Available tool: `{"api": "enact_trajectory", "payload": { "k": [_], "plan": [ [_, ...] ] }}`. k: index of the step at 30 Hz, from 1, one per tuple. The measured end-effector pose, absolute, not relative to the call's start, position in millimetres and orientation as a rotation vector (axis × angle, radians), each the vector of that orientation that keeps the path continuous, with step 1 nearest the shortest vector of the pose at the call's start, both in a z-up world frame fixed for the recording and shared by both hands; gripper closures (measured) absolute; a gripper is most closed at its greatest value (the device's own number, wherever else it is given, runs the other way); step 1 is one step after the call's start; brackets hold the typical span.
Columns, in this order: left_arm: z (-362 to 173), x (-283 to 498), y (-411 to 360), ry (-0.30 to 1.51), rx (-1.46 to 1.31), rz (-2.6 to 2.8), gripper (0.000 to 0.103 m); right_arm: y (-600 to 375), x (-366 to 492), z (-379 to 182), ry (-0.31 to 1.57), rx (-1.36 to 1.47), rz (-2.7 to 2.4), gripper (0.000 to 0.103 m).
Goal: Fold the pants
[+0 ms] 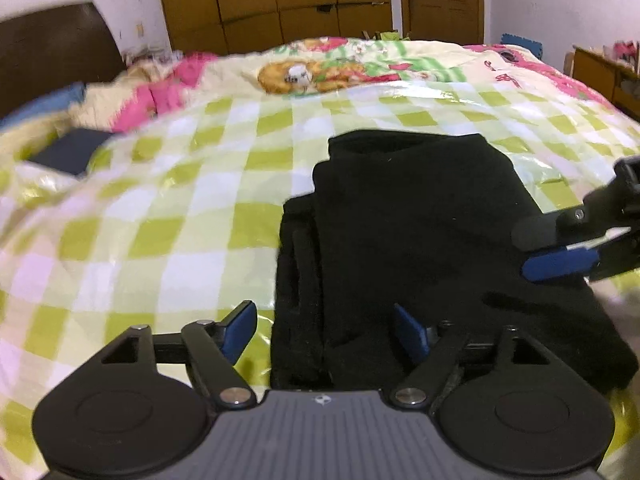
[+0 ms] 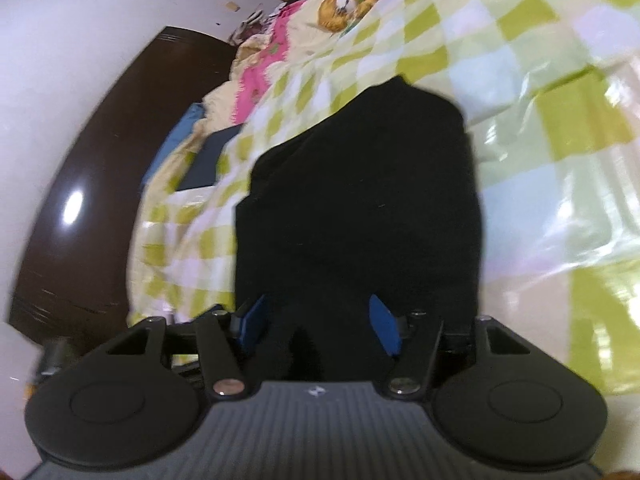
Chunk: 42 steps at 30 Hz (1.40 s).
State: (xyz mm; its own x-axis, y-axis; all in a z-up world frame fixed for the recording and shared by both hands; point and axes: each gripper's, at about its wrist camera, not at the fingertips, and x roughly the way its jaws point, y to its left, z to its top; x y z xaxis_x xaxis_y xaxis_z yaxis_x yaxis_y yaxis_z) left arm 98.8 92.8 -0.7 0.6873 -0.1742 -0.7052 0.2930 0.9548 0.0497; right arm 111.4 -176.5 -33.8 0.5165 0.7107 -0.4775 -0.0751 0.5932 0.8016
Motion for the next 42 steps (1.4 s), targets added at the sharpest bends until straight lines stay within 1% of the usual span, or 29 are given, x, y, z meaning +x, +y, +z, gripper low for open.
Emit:
{"api": "enact_trajectory", "payload": {
  "k": [1,2,3,4,5,8,10,11,12,14,16,17,18,22,23,26,28,31,33,34,35,36,37,39,41,42],
  "plan": [
    [-2.0,102.0,95.8,0.785,0.127,-0.267,0.015,-173.7,112.6,-33.5,0.917,0.796,0.529,0.052],
    [-2.3,102.9,97.0,0.791,0.102,-0.277,0.021,-172.0,115.8,-34.3,0.94,0.794,0.525,0.079],
    [-1.6,101.5,95.6,0.79,0.099,-0.288,0.023,-171.6,119.3,-37.2,0.974,0.82,0.537,0.099],
    [-0.6,98.8,92.4,0.782,0.115,-0.287,0.026,-172.2,120.6,-38.7,0.992,0.832,0.542,0.101],
    [0.3,96.4,89.2,0.775,0.131,-0.288,0.03,-172.5,120.0,-36.5,0.989,0.805,0.541,0.101],
    [2.1,93.7,83.5,0.767,0.146,-0.283,0.032,-181.2,118.6,-27.9,0.968,0.773,0.528,0.101],
    [2.7,94.2,83.9,0.764,0.138,-0.28,0.031,-193.3,118.7,-24.7,0.95,0.781,0.495,0.101],
    [2.3,94.2,84.5,0.763,0.14,-0.281,0.03,-198.8,117.9,-22.7,0.942,0.772,0.48,0.1],
    [2.2,94.4,85.7,0.763,0.142,-0.283,0.03,-202.7,116.9,-20.1,0.938,0.756,0.478,0.095],
    [3.6,94.7,87.4,0.762,0.149,-0.289,0.026,-208.5,111.8,-16.5,0.939,0.733,0.473,0.095],
    [6.5,93.7,89.2,0.752,0.161,-0.295,0.025,-214.2,105.8,-16.6,0.947,0.73,0.457,0.09],
    [7.6,93.4,91.4,0.749,0.161,-0.302,0.024,-214.9,104.2,-18.2,0.953,0.728,0.445,0.078],
    [8.3,93.2,92.9,0.747,0.162,-0.308,0.023,-216.5,101.4,-19.4,0.954,0.718,0.435,0.069],
    [10.9,88.9,104.0,0.727,0.171,-0.311,0.018,-219.8,95.2,-21.7,0.943,0.725,0.432,0.069],
    [11.3,88.5,107.0,0.729,0.166,-0.315,0.016,-219.9,94.6,-21.3,0.941,0.718,0.441,0.067],
    [7.3,94.1,115.4,0.757,0.113,-0.325,0.009,-216.0,101.0,-23.7,0.942,0.742,0.472,0.056],
    [3.1,101.5,118.5,0.779,0.071,-0.336,0.007,-211.4,107.4,-30.5,0.951,0.787,0.496,0.056],
    [-1.6,108.8,122.9,0.813,0.011,-0.366,0.006,-204.6,111.7,-35.8,0.959,0.793,0.516,0.055],
    [-5.1,113.0,122.6,0.826,-0.012,-0.383,0.006,-205.3,113.1,-39.2,0.951,0.833,0.543,0.046],
    [-7.2,115.8,121.7,0.835,-0.028,-0.389,0.006,-205.5,115.0,-42.5,0.947,0.87,0.553,0.044],
    [-9.3,118.4,120.3,0.841,-0.048,-0.397,0.009,-204.2,118.2,-46.7,0.945,0.907,0.567,0.044],
    [-11.4,120.3,117.7,0.848,-0.067,-0.406,0.01,-201.6,120.7,-49.9,0.942,0.932,0.576,0.045],
    [-12.9,119.8,113.1,0.851,-0.069,-0.401,0.01,-197.0,123.3,-53.0,0.943,0.948,0.58,0.051],
    [-13.1,114.9,104.2,0.836,-0.032,-0.39,0.011,-186.7,128.7,-54.4,0.97,0.907,0.555,0.082],
    [-11.2,112.6,104.8,0.83,-0.037,-0.396,0.012,-184.9,131.3,-55.4,0.991,0.925,0.581,0.097],
    [-10.8,113.2,106.2,0.834,-0.048,-0.397,0.012,-187.5,129.1,-54.5,0.986,0.935,0.584,0.097]
  ]
}}
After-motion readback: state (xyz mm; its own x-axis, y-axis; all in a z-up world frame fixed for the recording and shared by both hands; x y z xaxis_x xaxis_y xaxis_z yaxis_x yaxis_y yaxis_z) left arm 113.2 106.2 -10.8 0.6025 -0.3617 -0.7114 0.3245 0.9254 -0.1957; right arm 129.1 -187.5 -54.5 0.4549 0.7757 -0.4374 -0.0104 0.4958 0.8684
